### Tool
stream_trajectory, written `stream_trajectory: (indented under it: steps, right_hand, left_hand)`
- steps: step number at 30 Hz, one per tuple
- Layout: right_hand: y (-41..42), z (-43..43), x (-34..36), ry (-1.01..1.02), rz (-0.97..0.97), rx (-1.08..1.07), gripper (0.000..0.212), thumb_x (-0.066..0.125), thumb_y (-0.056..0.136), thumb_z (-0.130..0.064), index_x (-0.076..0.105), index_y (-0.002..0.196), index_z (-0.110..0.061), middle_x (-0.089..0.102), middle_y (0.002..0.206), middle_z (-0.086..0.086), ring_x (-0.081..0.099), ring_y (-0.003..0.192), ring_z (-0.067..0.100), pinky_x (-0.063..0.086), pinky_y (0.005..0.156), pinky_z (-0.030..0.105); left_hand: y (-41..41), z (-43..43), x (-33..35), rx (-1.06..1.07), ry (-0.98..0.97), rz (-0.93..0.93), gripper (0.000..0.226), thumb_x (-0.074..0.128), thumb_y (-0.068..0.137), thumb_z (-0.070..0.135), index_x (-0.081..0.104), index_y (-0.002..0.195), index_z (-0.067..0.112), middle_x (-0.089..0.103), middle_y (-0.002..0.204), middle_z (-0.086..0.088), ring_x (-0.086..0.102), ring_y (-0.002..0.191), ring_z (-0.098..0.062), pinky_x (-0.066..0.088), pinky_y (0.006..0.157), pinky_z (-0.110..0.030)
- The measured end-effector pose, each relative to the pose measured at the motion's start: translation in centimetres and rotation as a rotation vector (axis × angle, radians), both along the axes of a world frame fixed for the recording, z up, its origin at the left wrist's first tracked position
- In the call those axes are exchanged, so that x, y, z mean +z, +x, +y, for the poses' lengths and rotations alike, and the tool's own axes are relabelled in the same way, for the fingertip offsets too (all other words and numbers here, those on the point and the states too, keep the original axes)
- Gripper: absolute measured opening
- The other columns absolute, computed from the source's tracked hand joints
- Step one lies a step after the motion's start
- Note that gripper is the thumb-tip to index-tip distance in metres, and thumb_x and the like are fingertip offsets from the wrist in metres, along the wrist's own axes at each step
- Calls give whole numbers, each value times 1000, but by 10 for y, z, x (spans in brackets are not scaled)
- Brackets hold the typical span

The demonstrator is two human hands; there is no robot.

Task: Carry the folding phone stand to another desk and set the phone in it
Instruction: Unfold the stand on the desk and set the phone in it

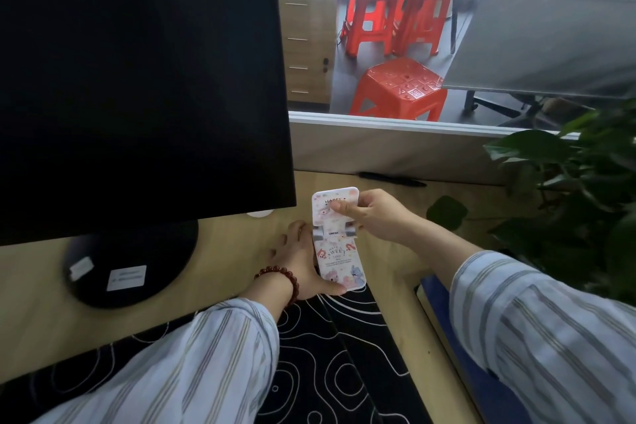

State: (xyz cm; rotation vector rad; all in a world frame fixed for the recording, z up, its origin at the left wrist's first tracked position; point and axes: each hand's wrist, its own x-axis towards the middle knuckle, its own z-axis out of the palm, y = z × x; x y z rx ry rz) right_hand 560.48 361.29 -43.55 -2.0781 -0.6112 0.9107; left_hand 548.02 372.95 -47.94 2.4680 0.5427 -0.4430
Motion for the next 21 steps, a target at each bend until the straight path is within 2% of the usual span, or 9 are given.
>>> stream_trajectory:
  steps: [3, 5, 6, 8, 11, 14, 17, 21]
  right_hand:
    - [0, 0, 4, -35, 12, 5, 38, 54, 81, -59, 70, 79, -24, 75, 85, -9, 71, 81, 14, 55, 72, 27]
    - [-2, -1, 9, -50, 32, 8, 41, 52, 85, -57, 71, 80, -21, 75, 82, -8, 69, 67, 6, 49, 56, 16]
    - [-2, -1, 10, -45, 60, 0, 44, 52, 86, -57, 72, 83, -18, 75, 83, -5, 69, 65, 6, 49, 54, 15]
    - [-3, -2, 13, -28, 126, -28, 48, 50, 88, -56, 71, 90, -13, 76, 87, 0, 71, 70, 11, 53, 57, 18]
    - [-4, -1, 14, -52, 156, -28, 50, 49, 87, -58, 70, 92, -13, 77, 88, 1, 72, 71, 11, 53, 55, 17]
    - [-6, -5, 14, -63, 178, -47, 45, 55, 85, -56, 69, 99, -15, 77, 94, 1, 73, 80, 13, 55, 64, 21]
    - [-3, -16, 16, -16, 162, 52, 31, 67, 83, -39, 67, 107, -18, 76, 101, -3, 71, 91, 13, 54, 78, 28]
    - [-7, -19, 24, -64, 46, 201, 40, 78, 75, -21, 62, 112, -20, 72, 107, -8, 68, 97, 7, 56, 84, 27]
  left_hand:
    - [0, 0, -1, 9, -2, 6, 114, 79, 53, 59, 19, 145, 25, 15, 149, 4, 24, 135, -24, 27, 110, -43]
    - [-1, 1, -1, 11, -3, 12, 115, 79, 52, 60, 18, 145, 27, 14, 151, 5, 23, 136, -24, 26, 112, -45]
    - [-1, 1, -2, 9, -1, 14, 115, 78, 52, 60, 18, 145, 28, 13, 151, 5, 23, 137, -24, 25, 112, -45]
    - [-2, 1, -1, 2, 8, 18, 114, 78, 54, 60, 17, 145, 27, 11, 151, 6, 22, 137, -23, 25, 111, -43]
    - [-1, 1, 0, -2, 14, 28, 114, 77, 56, 61, 15, 146, 27, 10, 152, 6, 21, 138, -23, 25, 112, -43]
    - [0, 2, 2, -3, 3, 52, 115, 78, 56, 59, 14, 146, 27, 9, 152, 5, 21, 138, -24, 25, 113, -45]
    - [1, -1, 6, 15, -7, 68, 117, 79, 55, 57, 12, 147, 27, 10, 152, 5, 22, 137, -24, 26, 113, -44]
    - [2, -5, 12, 2, 8, 103, 118, 78, 53, 58, 14, 148, 27, 17, 148, 2, 27, 135, -24, 27, 110, -41]
